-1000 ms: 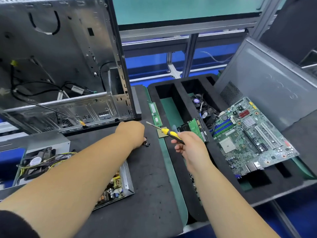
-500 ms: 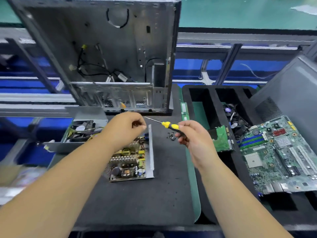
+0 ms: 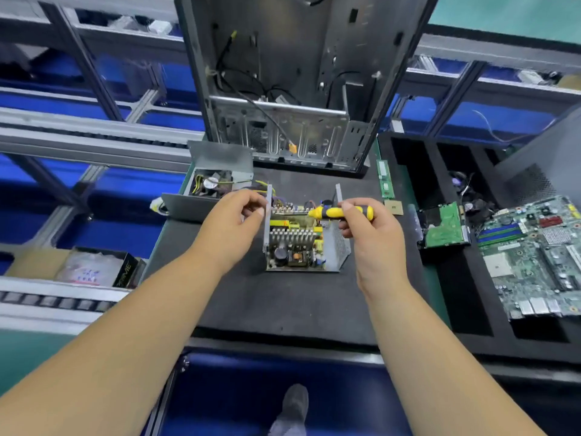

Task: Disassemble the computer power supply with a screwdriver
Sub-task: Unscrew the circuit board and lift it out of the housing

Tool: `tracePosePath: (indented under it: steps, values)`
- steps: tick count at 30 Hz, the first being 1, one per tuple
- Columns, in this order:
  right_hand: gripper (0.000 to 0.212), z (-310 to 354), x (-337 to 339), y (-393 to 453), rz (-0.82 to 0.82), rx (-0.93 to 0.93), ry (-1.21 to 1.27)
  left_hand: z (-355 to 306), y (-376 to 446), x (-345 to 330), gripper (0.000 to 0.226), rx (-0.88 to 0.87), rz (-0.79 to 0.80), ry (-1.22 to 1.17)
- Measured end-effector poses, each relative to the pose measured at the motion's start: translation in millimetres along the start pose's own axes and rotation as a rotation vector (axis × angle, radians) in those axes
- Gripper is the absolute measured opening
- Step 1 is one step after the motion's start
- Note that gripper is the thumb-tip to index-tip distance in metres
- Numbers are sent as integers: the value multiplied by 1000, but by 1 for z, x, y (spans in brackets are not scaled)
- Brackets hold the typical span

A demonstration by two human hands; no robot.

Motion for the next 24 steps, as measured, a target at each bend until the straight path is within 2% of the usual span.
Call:
tracePosePath:
  steps: [6, 10, 13, 17, 24]
  values:
    - [16, 2, -7, -29, -49, 77, -73, 37, -48, -16, 42, 187, 78, -63]
    - [20, 3, -16, -43, -46, 162, -182, 45, -63, -32, 57, 145, 176, 57]
    - [19, -2, -27, -47, -28, 202, -296, 46, -63, -41, 68, 91, 192, 214]
    - [14, -12, -41, -49, 15, 268, -453, 44, -62, -42, 61, 40, 120, 323]
    - [13, -19, -51, -46, 68, 367, -678, 46, -63, -44, 52, -9, 93, 307]
Point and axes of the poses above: each hand's wrist, its own y-axis towards the middle knuckle, its own x-axis out of the back of the hand, z = x × y, the point moved 6 cm from there along y, towards the middle knuckle, and after that the axes turned 11 degrees about -x, right-handed, at the moved point
